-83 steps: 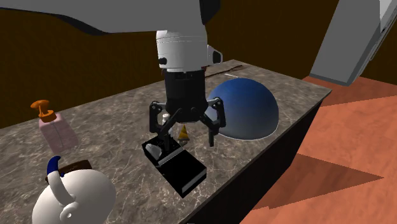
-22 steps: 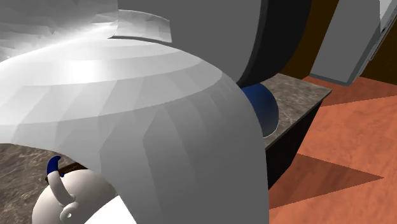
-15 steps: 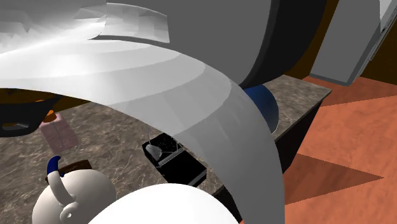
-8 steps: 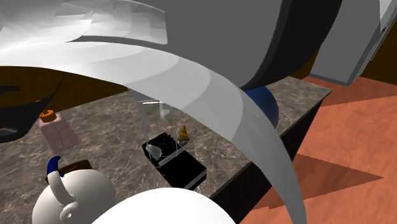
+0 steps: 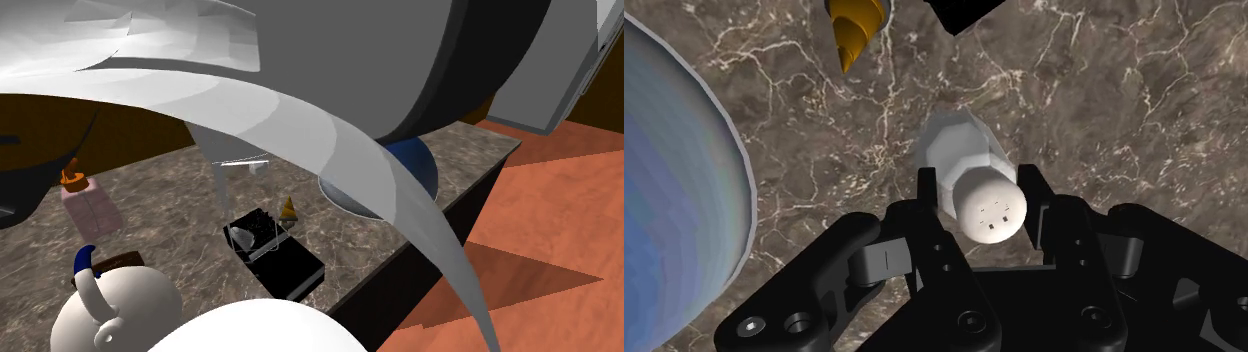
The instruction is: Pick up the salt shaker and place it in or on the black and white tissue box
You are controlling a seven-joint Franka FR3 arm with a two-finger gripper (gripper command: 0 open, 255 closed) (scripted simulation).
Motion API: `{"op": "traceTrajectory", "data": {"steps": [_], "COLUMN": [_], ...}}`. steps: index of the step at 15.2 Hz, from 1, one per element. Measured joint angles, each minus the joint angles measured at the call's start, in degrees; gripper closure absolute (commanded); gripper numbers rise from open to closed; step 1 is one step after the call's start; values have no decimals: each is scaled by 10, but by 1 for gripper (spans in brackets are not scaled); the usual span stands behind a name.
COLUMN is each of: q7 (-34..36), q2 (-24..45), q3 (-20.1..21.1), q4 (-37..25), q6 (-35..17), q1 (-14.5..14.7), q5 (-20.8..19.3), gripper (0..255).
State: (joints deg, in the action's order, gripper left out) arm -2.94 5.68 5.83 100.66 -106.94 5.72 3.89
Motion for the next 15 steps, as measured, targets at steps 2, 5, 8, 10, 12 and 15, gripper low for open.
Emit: {"op": "traceTrajectory", "data": {"steps": [2, 5, 8, 10, 12, 15], "q7": [-1, 1, -3, -12, -15, -25], "q2": [-3, -3, -52, -95, -139, -208], "q3": [-1, -1, -2, -6, -8, -14], "q4": [-11, -34, 15, 57, 97, 156], "q6": [14, 37, 37, 39, 42, 54], "q1": [-1, -1, -3, -7, -8, -10], "q5": [0, 0, 5, 9, 13, 17], "gripper": [255, 255, 255, 255, 255, 255]}}
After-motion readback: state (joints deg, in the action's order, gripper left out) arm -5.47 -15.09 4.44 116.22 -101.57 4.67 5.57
